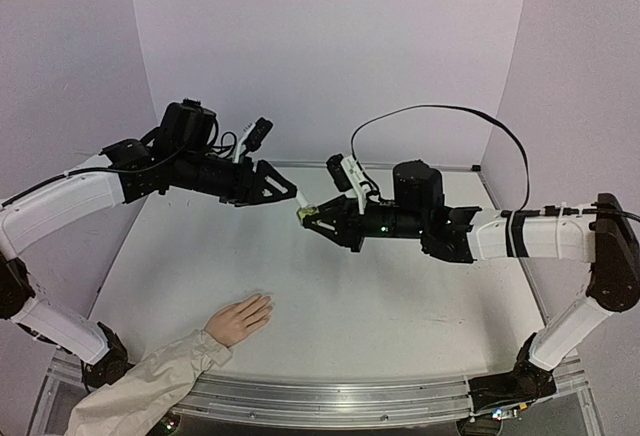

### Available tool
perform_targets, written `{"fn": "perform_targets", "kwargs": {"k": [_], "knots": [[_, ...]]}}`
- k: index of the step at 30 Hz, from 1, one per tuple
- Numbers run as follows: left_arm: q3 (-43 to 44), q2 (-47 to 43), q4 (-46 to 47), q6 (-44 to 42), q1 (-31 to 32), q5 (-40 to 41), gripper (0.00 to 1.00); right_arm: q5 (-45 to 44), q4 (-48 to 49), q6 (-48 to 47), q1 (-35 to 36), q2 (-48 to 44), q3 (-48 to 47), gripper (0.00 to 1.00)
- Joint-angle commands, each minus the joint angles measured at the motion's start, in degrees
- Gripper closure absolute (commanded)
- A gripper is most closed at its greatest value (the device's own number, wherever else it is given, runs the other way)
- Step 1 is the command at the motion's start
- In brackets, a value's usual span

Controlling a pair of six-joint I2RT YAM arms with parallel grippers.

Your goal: Paint the nails

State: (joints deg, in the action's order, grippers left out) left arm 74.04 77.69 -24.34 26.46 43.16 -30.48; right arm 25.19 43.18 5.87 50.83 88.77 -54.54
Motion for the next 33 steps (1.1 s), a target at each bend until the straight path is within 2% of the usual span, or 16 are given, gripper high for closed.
{"fn": "perform_targets", "kwargs": {"k": [1, 9, 13, 16, 22, 33], "knots": [[3.3, 2.4, -1.58, -1.52, 0.68, -1.76, 0.41, 2.32, 2.02, 0.31, 0.09, 0.67, -3.62, 1.0], [4.65, 4.33, -1.67, -1.45, 1.05, -1.64, 0.49, 3.09, 0.88, 0.41, 0.22, 2.46, -5.33, 1.0], [4.87, 4.7, -1.76, -1.32, 1.14, -1.77, 0.43, 3.33, -0.06, 0.31, 0.23, 3.38, -6.0, 1.0], [5.1, 4.59, -2.22, -1.49, 1.14, -1.44, 0.43, 3.22, -0.28, 0.2, 0.21, 3.6, -6.01, 1.0], [6.28, 5.83, -4.18, -2.0, 1.29, -1.29, 0.52, 3.66, -0.9, 0.02, 0.24, 4.3, -6.63, 1.0], [7.08, 6.33, -5.78, -3.18, 1.71, -0.08, 0.63, 3.62, -1.59, -0.15, 0.32, 4.81, -7.42, 1.0]]}}
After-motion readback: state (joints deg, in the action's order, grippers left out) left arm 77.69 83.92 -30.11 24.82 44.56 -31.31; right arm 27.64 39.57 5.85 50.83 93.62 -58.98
